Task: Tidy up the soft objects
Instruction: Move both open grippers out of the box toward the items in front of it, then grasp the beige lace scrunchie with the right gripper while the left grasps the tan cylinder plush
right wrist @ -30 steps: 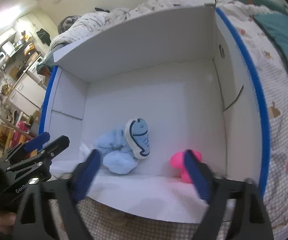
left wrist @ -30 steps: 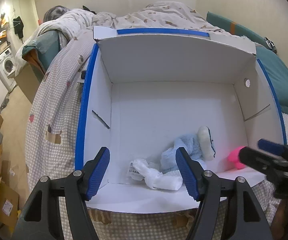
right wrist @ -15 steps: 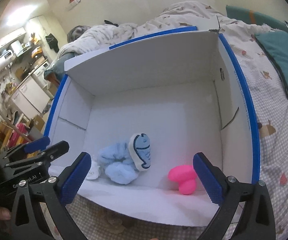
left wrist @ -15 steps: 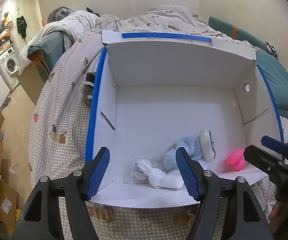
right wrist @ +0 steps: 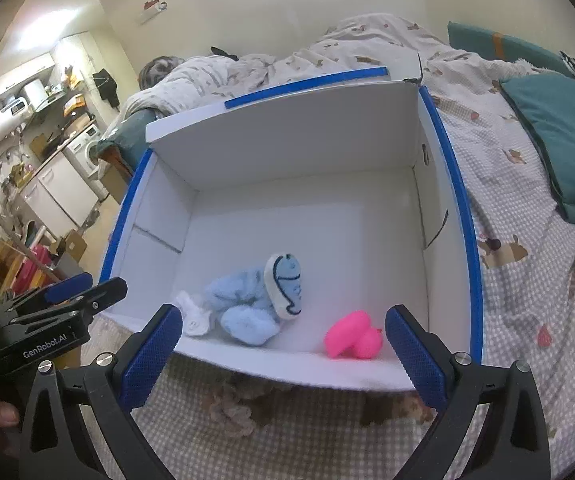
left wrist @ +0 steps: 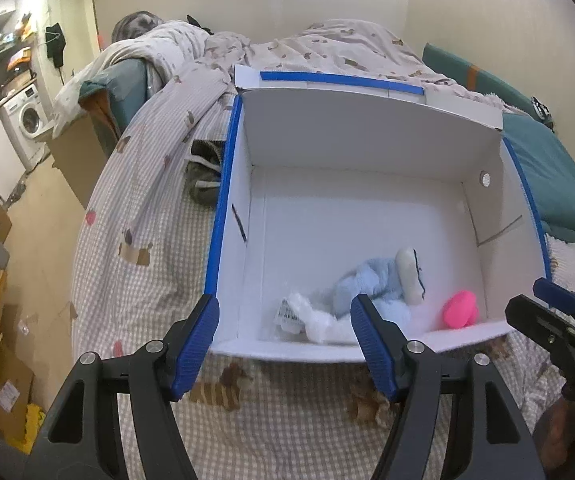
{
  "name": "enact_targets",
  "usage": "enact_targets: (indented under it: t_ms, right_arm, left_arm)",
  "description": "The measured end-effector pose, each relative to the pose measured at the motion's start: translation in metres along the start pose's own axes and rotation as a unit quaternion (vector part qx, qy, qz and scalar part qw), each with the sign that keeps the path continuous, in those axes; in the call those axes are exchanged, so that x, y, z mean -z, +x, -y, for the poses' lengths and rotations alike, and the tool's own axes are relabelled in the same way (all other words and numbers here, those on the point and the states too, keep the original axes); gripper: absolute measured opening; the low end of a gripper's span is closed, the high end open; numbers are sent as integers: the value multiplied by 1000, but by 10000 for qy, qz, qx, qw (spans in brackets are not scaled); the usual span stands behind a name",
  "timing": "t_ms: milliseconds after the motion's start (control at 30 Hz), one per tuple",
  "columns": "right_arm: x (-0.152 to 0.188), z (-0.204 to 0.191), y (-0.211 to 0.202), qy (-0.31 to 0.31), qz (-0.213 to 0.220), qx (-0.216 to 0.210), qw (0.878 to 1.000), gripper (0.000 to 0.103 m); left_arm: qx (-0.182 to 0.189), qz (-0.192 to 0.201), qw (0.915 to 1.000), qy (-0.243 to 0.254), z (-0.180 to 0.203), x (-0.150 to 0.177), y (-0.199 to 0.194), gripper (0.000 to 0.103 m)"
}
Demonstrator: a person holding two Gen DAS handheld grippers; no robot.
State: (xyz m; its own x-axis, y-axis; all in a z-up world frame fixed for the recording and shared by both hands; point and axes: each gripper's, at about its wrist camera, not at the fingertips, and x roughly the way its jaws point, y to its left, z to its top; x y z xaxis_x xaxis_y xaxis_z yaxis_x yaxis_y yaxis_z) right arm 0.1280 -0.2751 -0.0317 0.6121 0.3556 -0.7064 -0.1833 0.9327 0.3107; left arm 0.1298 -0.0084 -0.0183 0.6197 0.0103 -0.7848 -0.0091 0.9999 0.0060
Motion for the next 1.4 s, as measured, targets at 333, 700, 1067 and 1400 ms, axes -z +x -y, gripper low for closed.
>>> enact_targets:
  t_ms: [333, 700, 1067, 1400]
  right_arm:
    - [32, -20, -15, -195, -62, -25, 9998, 103]
    - [63, -24, -27, -278, -272, -23, 9992, 103]
    - [76, -5, -16, 195, -512, 178, 9983, 103]
    - [87, -4, 11, 117, -1022, 433, 9938, 103]
  left_arm:
    - [5, -23, 9997, -234, -12, 21, -21, 66]
    - [-6, -382, 9986, -373, -24, 50, -25, 66]
    - [-213, -173, 9985, -473, -42, 63, -34, 66]
    - [-143, -260, 9967, -752, -48, 58, -30, 65]
